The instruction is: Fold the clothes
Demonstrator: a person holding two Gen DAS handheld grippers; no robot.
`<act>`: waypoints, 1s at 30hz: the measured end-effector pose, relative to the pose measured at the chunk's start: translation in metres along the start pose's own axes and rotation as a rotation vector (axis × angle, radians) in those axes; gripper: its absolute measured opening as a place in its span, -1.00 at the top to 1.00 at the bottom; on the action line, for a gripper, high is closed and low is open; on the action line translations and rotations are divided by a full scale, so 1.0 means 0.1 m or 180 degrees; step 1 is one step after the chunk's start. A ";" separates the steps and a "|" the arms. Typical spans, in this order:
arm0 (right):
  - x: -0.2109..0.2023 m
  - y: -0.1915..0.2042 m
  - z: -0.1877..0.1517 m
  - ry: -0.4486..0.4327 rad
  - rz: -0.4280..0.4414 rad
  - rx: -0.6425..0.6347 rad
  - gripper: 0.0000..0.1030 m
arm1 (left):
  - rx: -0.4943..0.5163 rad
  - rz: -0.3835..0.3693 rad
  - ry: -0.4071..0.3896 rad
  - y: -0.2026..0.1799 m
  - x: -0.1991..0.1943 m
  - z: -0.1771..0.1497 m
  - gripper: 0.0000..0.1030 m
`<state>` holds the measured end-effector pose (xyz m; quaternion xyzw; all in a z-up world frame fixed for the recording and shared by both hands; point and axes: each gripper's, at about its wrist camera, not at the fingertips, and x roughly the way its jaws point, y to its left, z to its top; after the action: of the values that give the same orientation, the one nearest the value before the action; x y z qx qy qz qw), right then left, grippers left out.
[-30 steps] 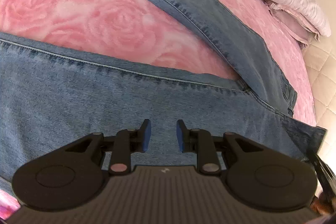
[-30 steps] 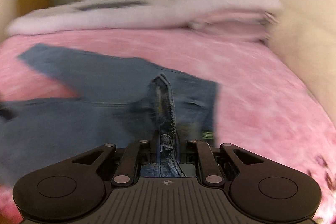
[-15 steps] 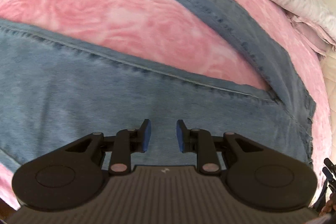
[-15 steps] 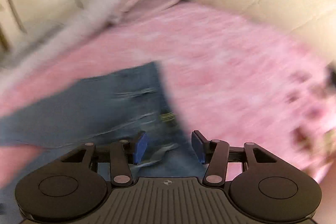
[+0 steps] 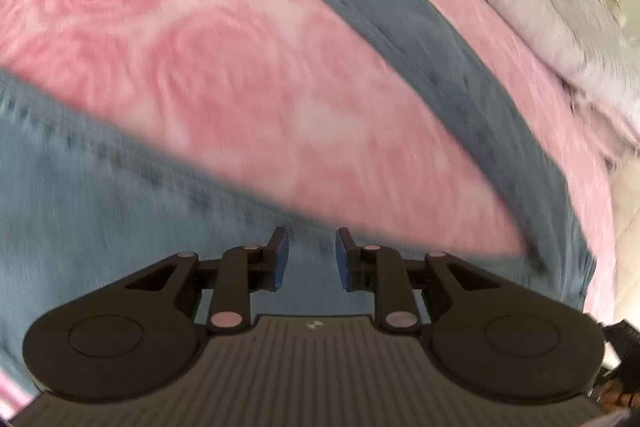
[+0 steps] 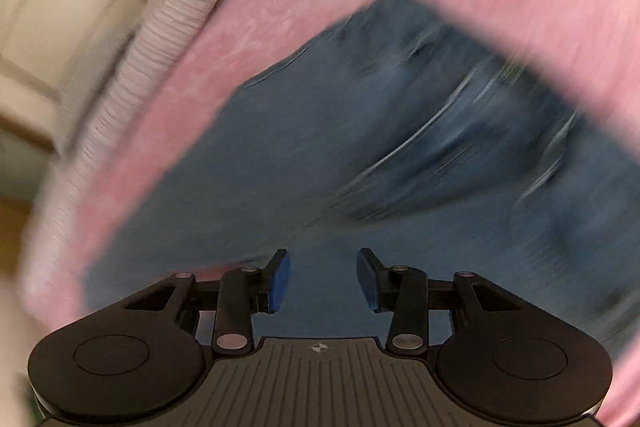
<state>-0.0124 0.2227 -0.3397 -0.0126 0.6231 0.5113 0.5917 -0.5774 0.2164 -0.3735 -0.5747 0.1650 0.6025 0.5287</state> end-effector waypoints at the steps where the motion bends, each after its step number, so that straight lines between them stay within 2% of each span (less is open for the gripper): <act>1: 0.11 0.05 -0.08 0.0039 0.0121 0.0295 0.19 | -0.0047 -0.0024 -0.0026 0.05 0.01 0.13 0.54; 4: 0.46 0.17 -0.32 0.0106 0.0387 0.1064 0.19 | -0.0206 -0.0054 -0.0115 0.21 0.06 0.58 0.46; 7: 0.73 0.28 -0.42 0.0002 0.0495 0.1460 0.19 | -0.0342 -0.0109 -0.0277 0.39 0.15 1.09 0.45; 14: 1.13 0.52 -0.46 -0.0316 0.0325 0.1652 0.18 | -0.0598 -0.0138 -0.0647 0.73 0.41 2.07 0.41; 16: 1.20 0.55 -0.45 -0.0415 0.0346 0.1730 0.18 | -0.0684 -0.0116 -0.0731 0.82 0.50 2.27 0.41; 22: 1.42 0.68 -0.49 -0.0556 0.0169 0.1824 0.19 | -0.0889 -0.0061 -0.0915 0.96 0.82 2.76 0.38; 24: 1.45 0.73 -0.49 -0.0556 0.0107 0.1729 0.19 | -0.0735 -0.0038 -0.0974 0.92 0.89 2.86 0.45; 25: 1.46 0.76 -0.48 -0.0541 0.0077 0.1656 0.19 | -0.0628 -0.0009 -0.0985 0.90 0.91 2.90 0.73; 26: 1.48 0.79 -0.48 -0.0512 0.0041 0.1572 0.39 | -0.0467 0.0030 -0.1030 0.85 0.89 2.91 0.97; 28: 1.52 0.85 -0.46 -0.0410 -0.0029 0.1372 0.72 | -0.0141 0.0102 -0.1132 0.77 0.85 2.92 0.97; 30: 1.53 0.89 -0.46 -0.0405 -0.0005 0.1271 0.77 | 0.0185 0.0162 -0.1372 0.69 0.66 2.81 0.97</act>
<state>-0.1466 0.3258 -0.4090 0.1369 0.6735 0.3769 0.6211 -0.7651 0.4458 -0.3792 -0.4128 0.0799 0.7196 0.5527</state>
